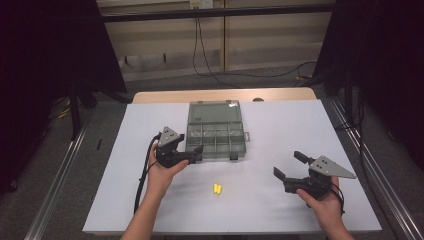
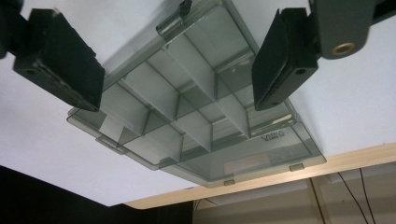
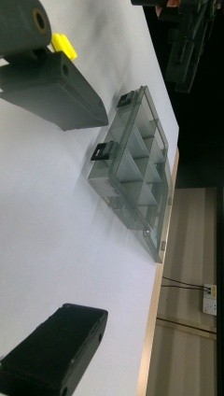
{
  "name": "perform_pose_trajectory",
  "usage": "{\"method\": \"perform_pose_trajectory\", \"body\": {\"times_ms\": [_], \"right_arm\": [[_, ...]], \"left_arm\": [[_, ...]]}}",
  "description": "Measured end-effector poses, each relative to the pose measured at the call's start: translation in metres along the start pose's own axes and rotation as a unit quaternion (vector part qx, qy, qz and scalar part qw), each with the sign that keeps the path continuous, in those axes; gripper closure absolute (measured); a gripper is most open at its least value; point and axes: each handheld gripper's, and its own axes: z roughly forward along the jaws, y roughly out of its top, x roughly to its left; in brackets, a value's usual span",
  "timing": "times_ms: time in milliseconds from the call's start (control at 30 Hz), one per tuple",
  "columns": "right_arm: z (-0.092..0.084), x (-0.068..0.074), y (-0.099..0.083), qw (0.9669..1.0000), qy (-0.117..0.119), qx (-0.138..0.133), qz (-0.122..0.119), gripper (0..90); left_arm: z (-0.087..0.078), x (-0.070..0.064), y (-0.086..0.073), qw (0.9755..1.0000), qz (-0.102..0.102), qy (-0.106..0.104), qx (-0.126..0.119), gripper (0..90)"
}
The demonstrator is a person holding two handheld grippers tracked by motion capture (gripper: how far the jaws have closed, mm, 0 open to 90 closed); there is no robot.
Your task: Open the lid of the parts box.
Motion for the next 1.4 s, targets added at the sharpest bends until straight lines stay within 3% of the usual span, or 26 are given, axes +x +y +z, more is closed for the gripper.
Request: {"method": "perform_pose_trajectory", "body": {"times_ms": [267,400,767,867,1167,1400], "right_arm": [[-0.008,0.003,-0.003,1.0,-0.004,0.001,-0.005,5.6],[-0.008,0.005,-0.004,0.9999,-0.005,0.001,-0.009,4.2],[-0.014,0.008,-0.01,0.9997,0.0,0.011,-0.02,2.7],[-0.016,0.005,-0.01,0.9999,-0.007,0.005,-0.007,2.0],[-0.019,0.004,-0.011,0.9999,-0.009,-0.005,-0.013,1.3],[-0.019,0.003,-0.011,0.9999,-0.005,-0.004,-0.013,1.6]], "left_arm": [[-0.002,-0.007,-0.01,0.9997,-0.01,-0.014,0.014,11.9],[-0.002,-0.01,-0.016,0.9995,0.001,-0.015,0.029,10.4],[-0.003,-0.018,-0.022,0.9986,0.005,-0.036,0.037,8.9],[-0.002,-0.02,-0.024,0.9984,0.008,-0.038,0.042,8.2],[0.002,-0.028,-0.031,0.996,0.025,-0.054,0.068,6.9],[0.004,-0.039,-0.035,0.9919,0.048,-0.07,0.095,6.9]]}}
